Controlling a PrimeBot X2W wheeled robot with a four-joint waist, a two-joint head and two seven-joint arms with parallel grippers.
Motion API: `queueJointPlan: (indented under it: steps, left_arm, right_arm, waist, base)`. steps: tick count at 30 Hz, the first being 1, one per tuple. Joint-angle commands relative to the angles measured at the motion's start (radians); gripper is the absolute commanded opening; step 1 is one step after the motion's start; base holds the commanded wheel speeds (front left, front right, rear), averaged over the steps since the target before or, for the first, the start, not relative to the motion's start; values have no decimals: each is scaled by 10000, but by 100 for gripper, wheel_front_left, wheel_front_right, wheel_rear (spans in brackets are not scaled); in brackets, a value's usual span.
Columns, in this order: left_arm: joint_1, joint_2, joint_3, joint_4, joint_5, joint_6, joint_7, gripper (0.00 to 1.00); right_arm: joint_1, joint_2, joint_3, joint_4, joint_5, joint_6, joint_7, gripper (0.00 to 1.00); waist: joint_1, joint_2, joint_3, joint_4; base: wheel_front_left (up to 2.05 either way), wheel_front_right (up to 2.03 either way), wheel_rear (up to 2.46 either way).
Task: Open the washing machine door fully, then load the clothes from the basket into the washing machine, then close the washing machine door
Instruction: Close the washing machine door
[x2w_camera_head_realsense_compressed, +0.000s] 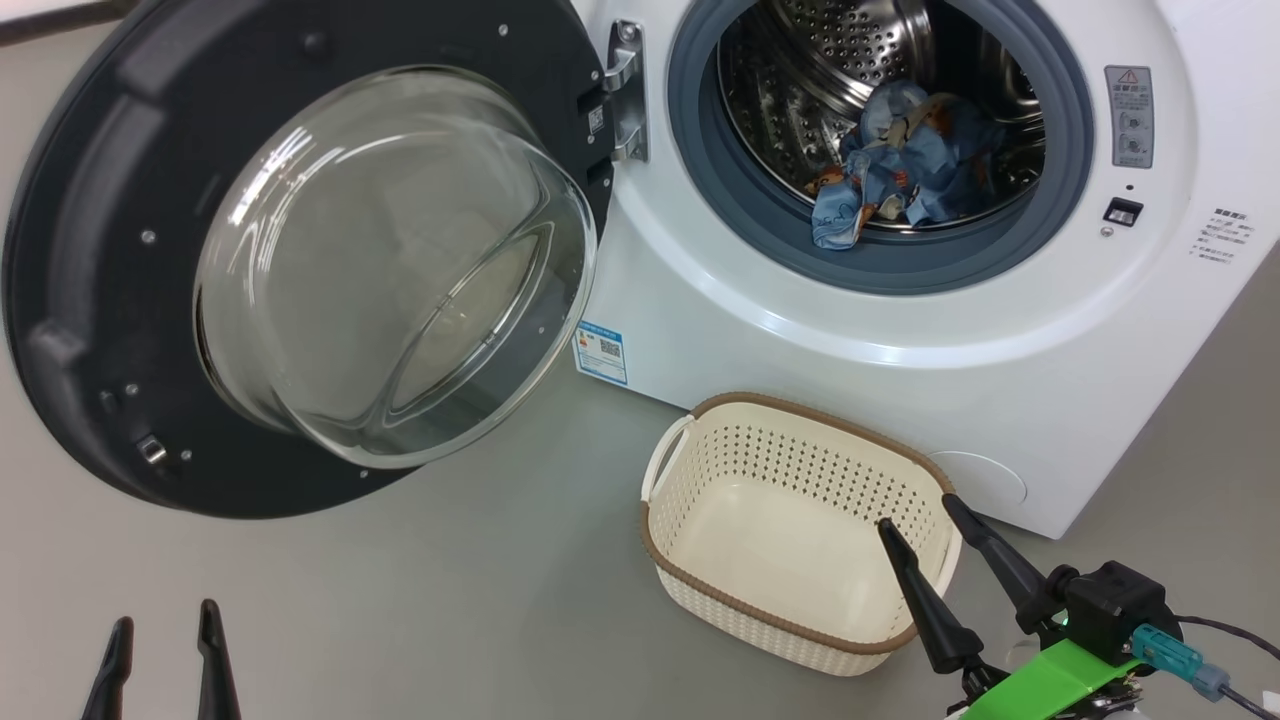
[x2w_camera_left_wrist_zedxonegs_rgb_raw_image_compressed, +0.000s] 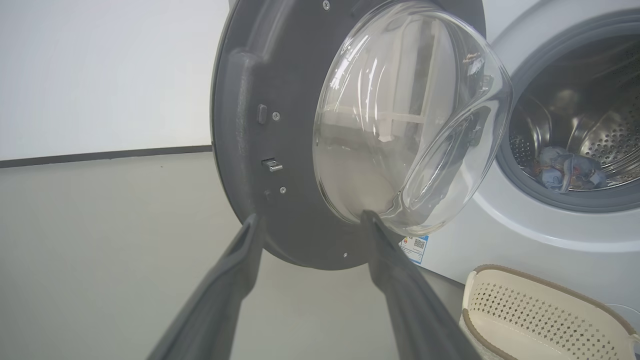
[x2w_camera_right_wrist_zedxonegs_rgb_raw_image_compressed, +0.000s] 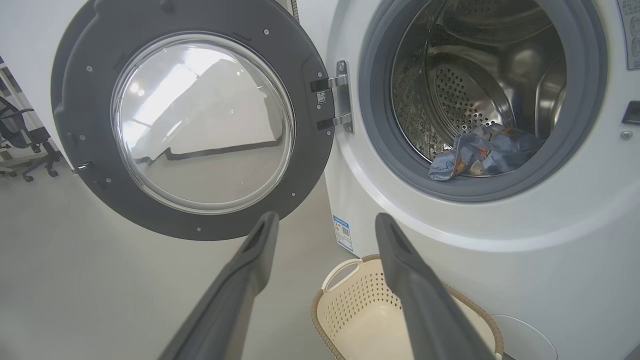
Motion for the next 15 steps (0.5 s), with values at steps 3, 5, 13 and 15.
queueJointPlan:
  steps: [3, 5, 13, 15]
  left_arm:
    - [-94, 83, 364, -410, -126, 83, -63, 100]
    - [-65, 78, 379, -463, -156, 98, -63, 100]
    - [-84, 66, 332, -618, -370, 38, -63, 95]
    - [-221, 77, 367, -717, -488, -39, -63, 15]
  right_arm:
    - [-410, -174, 265, -133, 244, 73, -80, 100]
    - [-460, -195, 324, -101, 271, 73, -80, 100]
    - [-545, -188, 407, -58, 328, 73, -80, 100]
    - [-496, -170, 351, -62, 338, 73, -80, 100]
  waist:
    - [0, 0, 71, 59]
    - [0, 0, 91, 73]
    - [0, 0, 89, 54]
    - [0, 0, 78, 38]
  base:
    - [0, 0, 0]
    - [0, 0, 0]
    - [0, 0, 0]
    - [0, 0, 0]
